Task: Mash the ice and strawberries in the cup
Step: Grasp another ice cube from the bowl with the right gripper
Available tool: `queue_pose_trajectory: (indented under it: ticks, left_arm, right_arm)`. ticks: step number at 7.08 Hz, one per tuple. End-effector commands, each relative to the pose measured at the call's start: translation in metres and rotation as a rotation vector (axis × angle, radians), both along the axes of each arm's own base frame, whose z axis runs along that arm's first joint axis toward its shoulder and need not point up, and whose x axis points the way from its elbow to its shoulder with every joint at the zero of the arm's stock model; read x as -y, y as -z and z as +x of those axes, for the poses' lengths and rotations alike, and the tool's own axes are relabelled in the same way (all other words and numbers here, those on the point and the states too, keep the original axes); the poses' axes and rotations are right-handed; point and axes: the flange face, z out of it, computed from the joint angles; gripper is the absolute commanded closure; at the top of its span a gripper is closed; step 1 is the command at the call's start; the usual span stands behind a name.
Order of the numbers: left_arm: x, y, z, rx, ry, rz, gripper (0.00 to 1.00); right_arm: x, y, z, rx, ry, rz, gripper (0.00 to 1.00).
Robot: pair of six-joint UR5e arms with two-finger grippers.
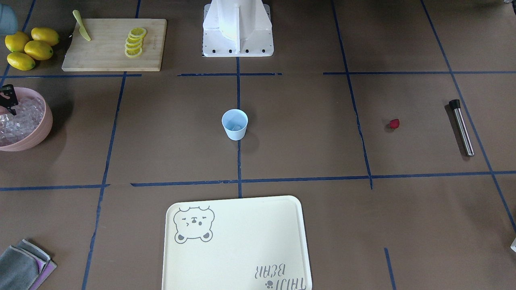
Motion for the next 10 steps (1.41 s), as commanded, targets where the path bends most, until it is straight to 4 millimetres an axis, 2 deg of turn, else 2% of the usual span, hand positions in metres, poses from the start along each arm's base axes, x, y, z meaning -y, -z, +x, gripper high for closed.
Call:
queue_pose_trajectory:
  ticks: [1, 2, 3, 5, 6, 7, 8, 9, 10]
  left_arm:
    - [0.0, 0.001, 0.0, 0.0, 0.0, 0.002, 0.0]
    - [0.0, 0.001, 0.0, 0.0, 0.0, 0.002, 0.0]
    - [0.0, 0.004, 0.0, -0.002, 0.0, 0.008, 0.0]
    - [-0.001, 0.006, 0.003, -0.044, 0.002, 0.0, 0.0]
    - [-0.001, 0.006, 0.003, -0.045, 0.002, 0.0, 0.0]
    - [-0.001, 0.006, 0.003, -0.046, 0.002, 0.0, 0.0]
    - [-0.001, 0.006, 0.003, -0.046, 0.002, 0.0, 0.0]
    - [-0.002, 0.005, 0.003, -0.046, 0.002, -0.003, 0.0]
    - [-0.001, 0.003, 0.003, -0.044, 0.001, -0.005, 0.0]
  right_arm:
    - [-0.001, 0.002, 0.001, 0.005, 0.001, 0.001, 1.0]
    - [-0.001, 0.016, 0.003, 0.018, -0.003, 0.018, 1.0]
    - [0.0, 0.039, 0.007, 0.039, -0.016, 0.047, 1.0]
    - [-0.011, 0.074, 0.007, 0.086, -0.04, 0.01, 1.0]
    - [-0.014, 0.09, 0.001, 0.16, -0.086, -0.064, 1.0]
    - [-0.013, 0.115, -0.007, 0.232, -0.117, -0.112, 1.0]
    - [0.002, 0.154, -0.03, 0.312, -0.17, -0.175, 1.0]
    - [0.014, 0.203, -0.073, 0.374, -0.217, -0.239, 1.0]
    - [0.014, 0.247, -0.12, 0.417, -0.253, -0.32, 1.0]
